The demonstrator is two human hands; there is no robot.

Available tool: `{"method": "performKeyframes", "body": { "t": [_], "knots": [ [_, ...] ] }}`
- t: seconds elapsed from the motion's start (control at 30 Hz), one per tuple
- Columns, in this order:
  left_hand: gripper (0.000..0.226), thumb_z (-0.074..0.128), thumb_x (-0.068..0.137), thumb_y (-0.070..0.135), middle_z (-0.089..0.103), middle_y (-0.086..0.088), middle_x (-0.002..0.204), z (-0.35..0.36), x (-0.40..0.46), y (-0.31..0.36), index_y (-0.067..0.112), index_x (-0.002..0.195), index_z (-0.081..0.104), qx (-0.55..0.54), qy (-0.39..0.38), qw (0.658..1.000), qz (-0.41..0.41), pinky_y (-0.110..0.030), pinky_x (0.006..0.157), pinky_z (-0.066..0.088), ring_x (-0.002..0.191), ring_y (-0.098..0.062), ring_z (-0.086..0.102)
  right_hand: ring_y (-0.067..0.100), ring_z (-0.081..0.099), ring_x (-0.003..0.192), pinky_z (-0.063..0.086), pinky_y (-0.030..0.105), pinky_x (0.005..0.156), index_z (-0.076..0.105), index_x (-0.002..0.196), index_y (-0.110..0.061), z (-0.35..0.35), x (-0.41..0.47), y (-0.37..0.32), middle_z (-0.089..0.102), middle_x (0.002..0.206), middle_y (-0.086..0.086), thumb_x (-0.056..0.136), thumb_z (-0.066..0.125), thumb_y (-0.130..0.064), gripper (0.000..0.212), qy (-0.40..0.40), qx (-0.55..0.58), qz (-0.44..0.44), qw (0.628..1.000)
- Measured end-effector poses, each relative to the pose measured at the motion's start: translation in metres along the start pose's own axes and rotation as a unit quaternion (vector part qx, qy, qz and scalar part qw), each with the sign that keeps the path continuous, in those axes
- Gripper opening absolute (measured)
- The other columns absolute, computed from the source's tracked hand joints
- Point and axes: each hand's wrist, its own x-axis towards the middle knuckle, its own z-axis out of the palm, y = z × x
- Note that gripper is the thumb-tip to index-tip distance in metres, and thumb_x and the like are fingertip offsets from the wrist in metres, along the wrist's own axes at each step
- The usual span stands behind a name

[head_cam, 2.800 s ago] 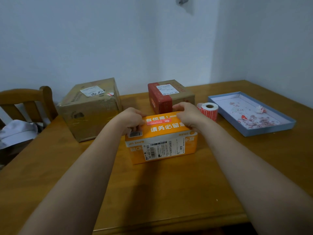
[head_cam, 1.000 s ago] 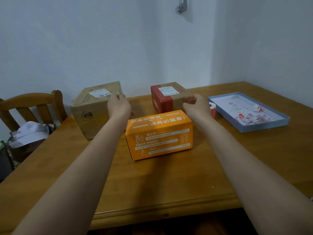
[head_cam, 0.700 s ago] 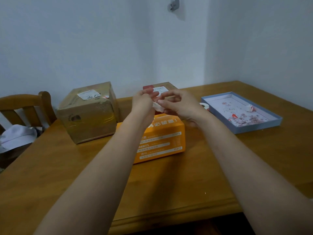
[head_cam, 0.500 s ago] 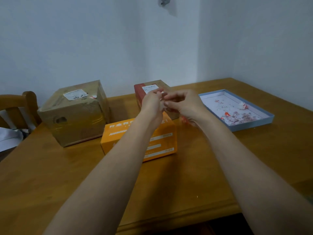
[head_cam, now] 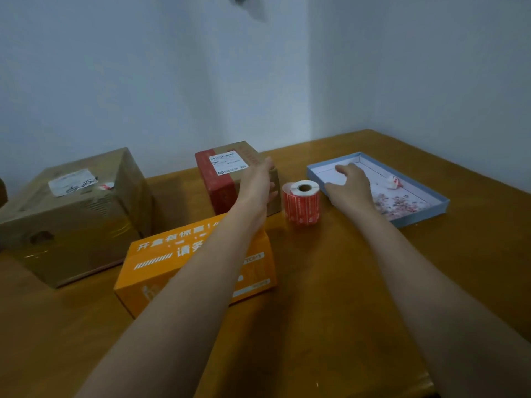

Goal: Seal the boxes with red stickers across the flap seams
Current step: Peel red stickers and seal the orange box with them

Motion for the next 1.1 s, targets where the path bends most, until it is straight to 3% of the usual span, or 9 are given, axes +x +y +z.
{"method": "performKeyframes", "body": {
  "t": [0.1, 0.17, 0.3, 0.43, 0.63, 0.73, 0.87, 1.0, 1.1],
  "knots": [
    [0.03, 0.052, 0.098, 0.026, 0.059, -0.006, 0.115, -0.001, 0.005, -0.004, 0.015, 0.126, 0.055, 0.046, 0.002, 0.999, 0.018, -0.037, 0.094, 0.053, 0.103, -0.021, 0.058, 0.027, 0.023, 0.14, 0.027, 0.039, 0.11, 0.054, 0.135, -0.019, 0.02, 0.002, -0.002, 0.034, 0.15, 0.008, 0.091, 0.06, -0.017, 0.045, -0.047, -0.055, -0.05, 0.996],
    [0.01, 0.049, 0.099, 0.02, 0.059, -0.001, 0.098, -0.003, 0.004, -0.003, 0.021, 0.095, 0.059, 0.084, 0.003, 0.996, 0.042, -0.04, 0.094, 0.053, 0.1, -0.023, 0.06, 0.03, 0.029, 0.133, 0.031, 0.039, 0.104, 0.056, 0.132, -0.023, 0.035, 0.005, -0.001, 0.04, 0.142, 0.01, 0.091, 0.062, -0.026, 0.042, -0.073, -0.097, -0.059, 0.991],
    [0.028, 0.048, 0.098, 0.016, 0.051, 0.011, 0.081, -0.009, -0.001, 0.004, 0.03, 0.075, 0.05, 0.15, 0.004, 0.983, 0.106, -0.041, 0.094, 0.053, 0.094, -0.021, 0.061, 0.033, 0.033, 0.129, 0.033, 0.04, 0.103, 0.055, 0.133, -0.023, 0.057, 0.01, 0.008, 0.043, 0.138, 0.013, 0.088, 0.068, -0.03, 0.048, -0.07, -0.126, -0.013, 0.989],
    [0.029, 0.048, 0.099, 0.015, 0.054, 0.01, 0.08, -0.019, -0.004, 0.006, 0.03, 0.075, 0.051, 0.175, -0.004, 0.975, 0.14, -0.041, 0.091, 0.054, 0.094, -0.023, 0.063, 0.031, 0.043, 0.124, 0.039, 0.038, 0.094, 0.054, 0.126, -0.02, 0.067, 0.008, 0.013, 0.051, 0.131, 0.011, 0.081, 0.076, -0.034, 0.053, -0.05, -0.106, 0.002, 0.993],
    [0.017, 0.045, 0.101, 0.018, 0.059, 0.001, 0.087, -0.026, -0.008, 0.0, 0.015, 0.095, 0.06, 0.186, -0.027, 0.972, 0.141, -0.038, 0.085, 0.057, 0.079, -0.017, 0.063, 0.029, 0.056, 0.111, 0.053, 0.041, 0.085, 0.056, 0.113, -0.013, 0.06, -0.005, 0.009, 0.056, 0.125, 0.012, 0.086, 0.071, -0.024, 0.033, -0.065, -0.082, -0.026, 0.994],
    [0.018, 0.046, 0.101, 0.016, 0.059, -0.001, 0.085, -0.025, -0.014, -0.002, 0.018, 0.087, 0.059, 0.181, -0.029, 0.973, 0.14, -0.035, 0.078, 0.059, 0.071, -0.017, 0.064, 0.023, 0.055, 0.1, 0.052, 0.037, 0.075, 0.055, 0.106, -0.014, 0.049, -0.014, 0.008, 0.057, 0.117, 0.007, 0.086, 0.069, -0.027, 0.028, -0.071, -0.078, -0.024, 0.994],
    [0.02, 0.044, 0.102, 0.014, 0.066, -0.016, 0.089, -0.025, -0.027, -0.005, 0.004, 0.103, 0.061, 0.192, -0.079, 0.971, 0.12, -0.022, 0.043, 0.049, 0.054, -0.019, 0.061, 0.018, 0.051, 0.095, 0.054, 0.039, 0.077, 0.061, 0.103, -0.013, 0.03, -0.024, 0.008, 0.056, 0.111, 0.004, 0.082, 0.073, -0.03, 0.029, -0.098, -0.067, -0.021, 0.993],
    [0.024, 0.044, 0.101, 0.013, 0.069, -0.015, 0.083, -0.03, -0.048, -0.016, -0.001, 0.101, 0.063, 0.243, -0.184, 0.946, 0.113, -0.019, 0.039, 0.043, 0.046, -0.02, 0.06, 0.018, 0.055, 0.091, 0.042, 0.028, 0.059, 0.059, 0.093, -0.015, 0.018, -0.037, 0.006, 0.058, 0.105, 0.003, 0.077, 0.072, -0.049, 0.04, -0.152, -0.077, -0.036, 0.985],
    [0.023, 0.045, 0.1, 0.013, 0.069, -0.015, 0.08, -0.036, -0.058, -0.021, -0.003, 0.1, 0.062, 0.25, -0.197, 0.937, 0.142, -0.022, 0.04, 0.045, 0.046, -0.022, 0.063, 0.018, 0.055, 0.086, 0.038, 0.027, 0.056, 0.057, 0.091, -0.015, 0.015, -0.044, 0.004, 0.06, 0.099, 0.003, 0.078, 0.07, -0.049, 0.039, -0.187, -0.09, -0.054, 0.977]
  ]
}}
